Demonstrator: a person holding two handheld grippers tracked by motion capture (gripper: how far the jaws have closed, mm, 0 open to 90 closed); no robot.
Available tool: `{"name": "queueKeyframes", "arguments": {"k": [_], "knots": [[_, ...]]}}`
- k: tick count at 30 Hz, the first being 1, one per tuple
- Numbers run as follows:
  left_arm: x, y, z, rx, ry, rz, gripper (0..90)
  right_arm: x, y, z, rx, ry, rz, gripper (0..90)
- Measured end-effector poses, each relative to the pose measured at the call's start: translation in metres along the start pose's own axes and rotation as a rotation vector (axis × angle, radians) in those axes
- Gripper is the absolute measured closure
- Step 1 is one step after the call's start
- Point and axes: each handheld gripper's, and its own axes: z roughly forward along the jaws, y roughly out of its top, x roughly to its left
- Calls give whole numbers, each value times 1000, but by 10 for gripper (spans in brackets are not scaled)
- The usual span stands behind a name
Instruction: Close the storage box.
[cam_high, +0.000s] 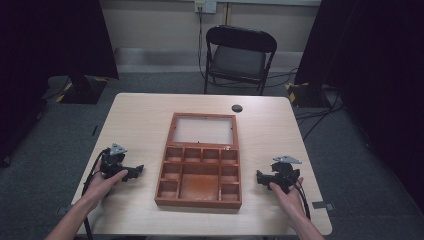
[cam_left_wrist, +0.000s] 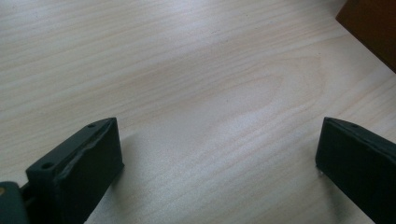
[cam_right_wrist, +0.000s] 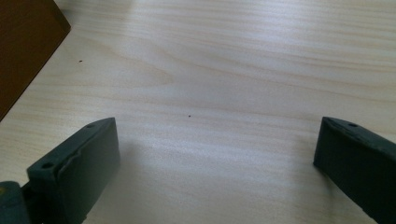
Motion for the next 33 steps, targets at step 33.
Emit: {"name": "queueKeyframes", "arguments": {"k": [33], "knots": [[-16,39,-27,36,-134,-24,251,0,27,-22,-21,132,-53,188]]}}
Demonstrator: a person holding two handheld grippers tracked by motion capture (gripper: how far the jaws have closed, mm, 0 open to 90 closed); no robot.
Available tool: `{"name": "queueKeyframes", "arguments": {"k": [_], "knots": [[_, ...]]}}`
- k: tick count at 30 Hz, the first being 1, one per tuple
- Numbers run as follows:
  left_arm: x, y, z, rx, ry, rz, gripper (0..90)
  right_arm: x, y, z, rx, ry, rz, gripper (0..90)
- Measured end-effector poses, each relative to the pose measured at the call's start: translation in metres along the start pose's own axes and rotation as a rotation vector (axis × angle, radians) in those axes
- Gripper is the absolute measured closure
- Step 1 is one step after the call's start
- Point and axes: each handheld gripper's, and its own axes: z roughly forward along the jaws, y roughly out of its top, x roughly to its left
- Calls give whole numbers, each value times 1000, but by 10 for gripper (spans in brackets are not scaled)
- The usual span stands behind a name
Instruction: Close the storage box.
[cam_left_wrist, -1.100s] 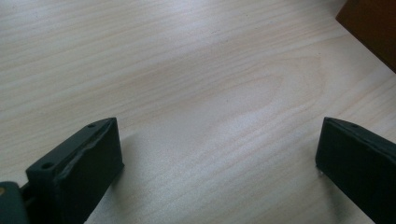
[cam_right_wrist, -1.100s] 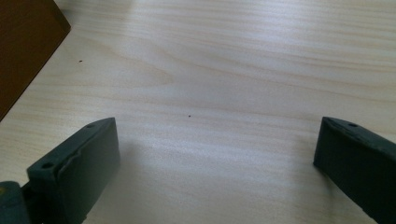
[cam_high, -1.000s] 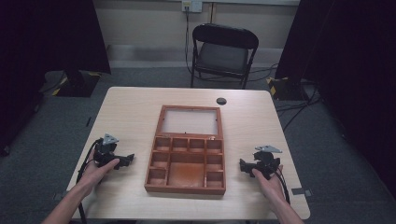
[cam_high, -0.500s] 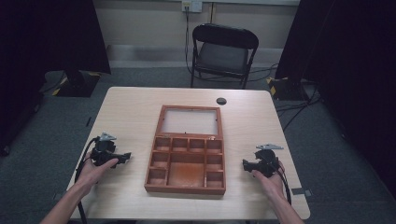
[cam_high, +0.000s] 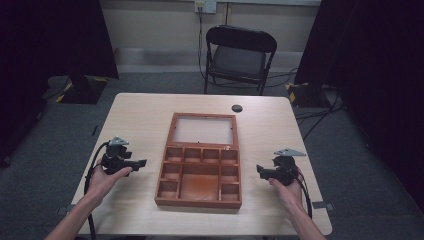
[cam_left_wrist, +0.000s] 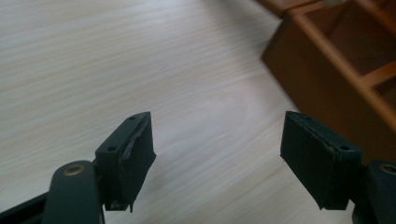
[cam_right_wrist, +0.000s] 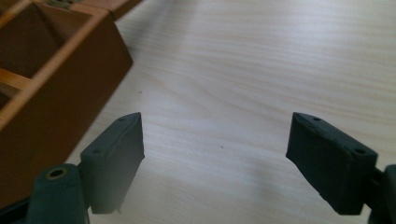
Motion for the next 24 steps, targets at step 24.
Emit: {"name": "queueKeyframes", "arguments": {"k": [24], "knots": [[-2,57,12,-107,-30,-10,242,21,76,30,-99,116,-66,308]]}}
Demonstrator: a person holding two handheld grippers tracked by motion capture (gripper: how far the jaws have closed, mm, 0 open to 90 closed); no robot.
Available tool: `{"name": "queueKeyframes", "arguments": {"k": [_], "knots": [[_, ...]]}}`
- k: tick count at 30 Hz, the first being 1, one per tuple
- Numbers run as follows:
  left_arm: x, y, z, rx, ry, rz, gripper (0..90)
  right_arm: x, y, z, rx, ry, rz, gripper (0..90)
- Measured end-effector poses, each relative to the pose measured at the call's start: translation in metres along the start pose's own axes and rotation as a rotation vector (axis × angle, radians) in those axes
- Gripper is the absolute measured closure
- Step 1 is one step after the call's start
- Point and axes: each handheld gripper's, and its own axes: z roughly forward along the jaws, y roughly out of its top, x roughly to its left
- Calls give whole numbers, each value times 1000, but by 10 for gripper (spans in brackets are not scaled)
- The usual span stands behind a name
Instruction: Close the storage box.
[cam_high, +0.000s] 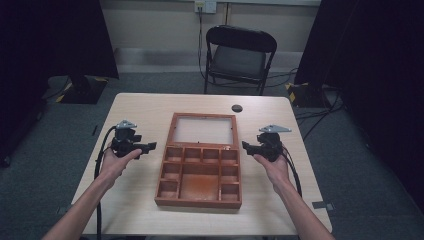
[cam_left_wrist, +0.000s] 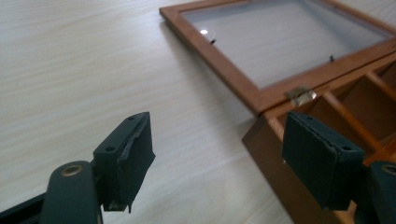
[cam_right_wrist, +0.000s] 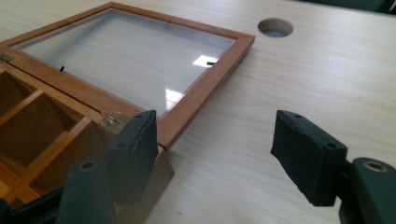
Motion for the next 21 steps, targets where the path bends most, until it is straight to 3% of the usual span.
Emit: {"name": "queueKeyframes", "arguments": {"k": [8,12,16,21], "knots": [[0,29,8,-37,29,1,240,1,21,17,32,24,37,308],[1,32,22,-45,31,-8,220,1,29,25,23,-22,58,305],[2,30,39,14,13,-28,202,-1,33,37,41,12,116,272],[3,27,61,77,3,-48,203,-3,29,53,87,21,128,252]]}}
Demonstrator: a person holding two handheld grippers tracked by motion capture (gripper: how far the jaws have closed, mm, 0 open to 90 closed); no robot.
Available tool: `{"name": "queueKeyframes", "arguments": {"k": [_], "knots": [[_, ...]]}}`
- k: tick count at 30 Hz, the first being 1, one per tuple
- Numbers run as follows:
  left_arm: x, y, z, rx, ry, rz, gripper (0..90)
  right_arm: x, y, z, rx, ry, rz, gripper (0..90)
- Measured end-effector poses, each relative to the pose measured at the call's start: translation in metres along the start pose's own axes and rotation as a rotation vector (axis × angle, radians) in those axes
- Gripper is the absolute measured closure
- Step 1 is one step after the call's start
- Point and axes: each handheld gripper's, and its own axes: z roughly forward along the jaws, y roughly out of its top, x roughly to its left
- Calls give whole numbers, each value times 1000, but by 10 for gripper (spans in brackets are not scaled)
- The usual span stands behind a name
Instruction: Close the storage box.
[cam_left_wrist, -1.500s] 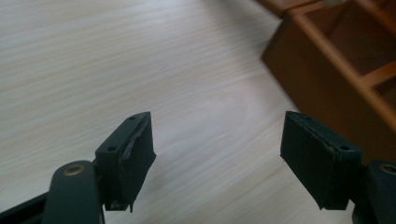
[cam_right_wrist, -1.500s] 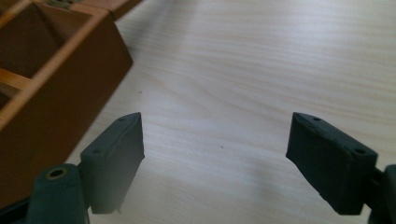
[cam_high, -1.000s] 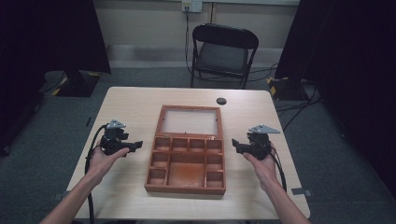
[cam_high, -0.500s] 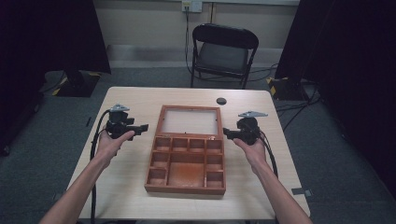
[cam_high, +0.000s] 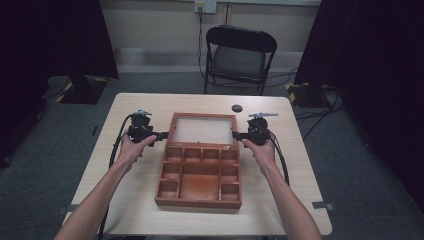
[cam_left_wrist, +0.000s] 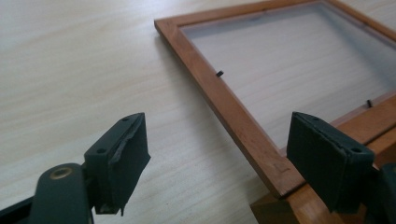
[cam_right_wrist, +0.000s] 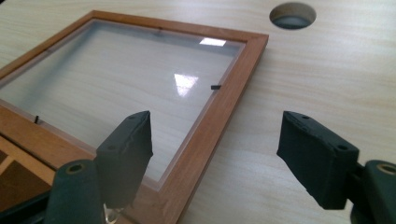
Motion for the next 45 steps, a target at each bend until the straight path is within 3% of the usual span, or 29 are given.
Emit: {"name": "queueKeyframes", "arguments": {"k": [5,7,10,15,21,24,28,32,36,43,45], "knots": [[-2,2,10,11,7,-7,197,-1,-4,13,58,-1,-7,227],[-3,5,12,1,-26,-27,177,-1,-6,18,58,8,0,213],[-7,6,17,11,-29,-23,177,-1,-8,24,77,18,13,203],[-11,5,25,44,-48,-18,183,0,-9,26,81,35,39,190],[-13,4,28,43,-71,-26,180,-1,-11,30,81,75,99,175],[-15,3,31,68,-74,-21,177,2,-12,32,82,92,101,163],[-16,0,34,53,-82,-45,179,7,-14,36,92,140,119,137],[-17,0,35,57,-81,-47,179,14,-14,38,91,138,117,111],[-18,1,39,56,-79,-40,147,16,-16,43,91,161,156,90],[-21,0,44,52,-115,-83,149,16,-16,45,92,167,168,92],[-24,1,46,56,-102,-84,138,17,-15,44,104,157,173,95]]}}
